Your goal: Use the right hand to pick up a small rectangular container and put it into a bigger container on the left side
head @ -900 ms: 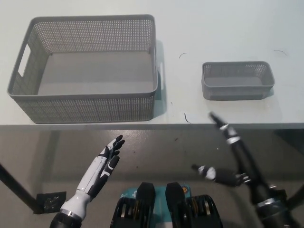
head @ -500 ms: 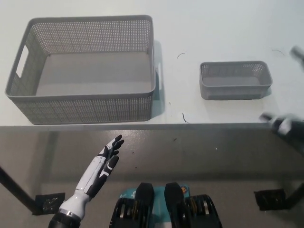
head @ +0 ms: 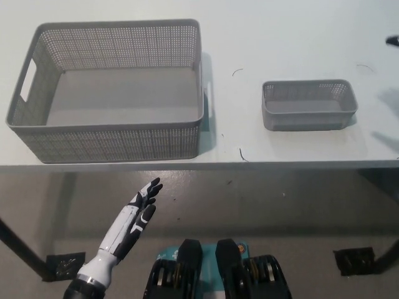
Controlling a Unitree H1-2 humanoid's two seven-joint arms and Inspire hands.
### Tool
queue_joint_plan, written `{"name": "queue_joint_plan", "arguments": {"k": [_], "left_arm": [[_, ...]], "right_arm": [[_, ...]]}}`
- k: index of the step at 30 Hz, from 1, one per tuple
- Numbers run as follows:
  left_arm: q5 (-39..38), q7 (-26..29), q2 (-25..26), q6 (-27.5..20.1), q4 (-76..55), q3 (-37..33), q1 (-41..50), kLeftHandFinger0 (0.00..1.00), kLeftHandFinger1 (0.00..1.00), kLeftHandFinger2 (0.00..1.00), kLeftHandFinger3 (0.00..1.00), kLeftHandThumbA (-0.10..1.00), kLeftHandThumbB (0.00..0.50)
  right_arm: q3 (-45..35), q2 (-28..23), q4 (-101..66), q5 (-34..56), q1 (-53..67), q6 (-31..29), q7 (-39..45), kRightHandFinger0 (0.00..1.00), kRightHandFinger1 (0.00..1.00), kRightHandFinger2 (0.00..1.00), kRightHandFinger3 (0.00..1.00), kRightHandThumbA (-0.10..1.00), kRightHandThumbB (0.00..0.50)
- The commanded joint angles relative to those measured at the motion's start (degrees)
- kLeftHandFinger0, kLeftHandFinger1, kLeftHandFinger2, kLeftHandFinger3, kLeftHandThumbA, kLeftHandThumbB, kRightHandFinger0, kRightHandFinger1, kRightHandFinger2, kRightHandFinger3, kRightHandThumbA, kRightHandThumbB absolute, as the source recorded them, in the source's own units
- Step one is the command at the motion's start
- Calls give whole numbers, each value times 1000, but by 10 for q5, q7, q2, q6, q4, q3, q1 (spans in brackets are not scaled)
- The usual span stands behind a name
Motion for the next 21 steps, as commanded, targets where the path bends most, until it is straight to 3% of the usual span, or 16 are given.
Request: {"name": "queue_joint_plan", "arguments": {"k": [1,4,9,14,17,21], "left_arm": [[3,-7,16,-25,-14,9,-23,1000,1000,1000,1000,1000,310],[4,-8,17,-24,-13,8,-23,1000,1000,1000,1000,1000,307],[2,-9,17,-27,-12,7,-23,1000,1000,1000,1000,1000,302],[4,-8,17,-28,-9,6,-21,1000,1000,1000,1000,1000,295],[4,-8,15,-28,-9,6,-20,1000,1000,1000,1000,1000,290],[7,-7,15,-25,-12,6,-20,1000,1000,1000,1000,1000,295]], "right_arm": [[102,-71,159,-53,-245,88,235,1000,1000,1000,1000,1000,316],[148,-57,231,-91,-287,55,250,1000,1000,1000,1000,1000,378],[197,-21,333,-113,-338,23,248,1000,1000,1000,1000,1000,380],[259,33,456,-131,-397,2,258,1000,1000,1000,1000,1000,350],[296,66,517,-155,-423,-13,241,1000,1000,1000,1000,1000,376],[320,110,593,-152,-448,-26,230,1000,1000,1000,1000,1000,339]]}}
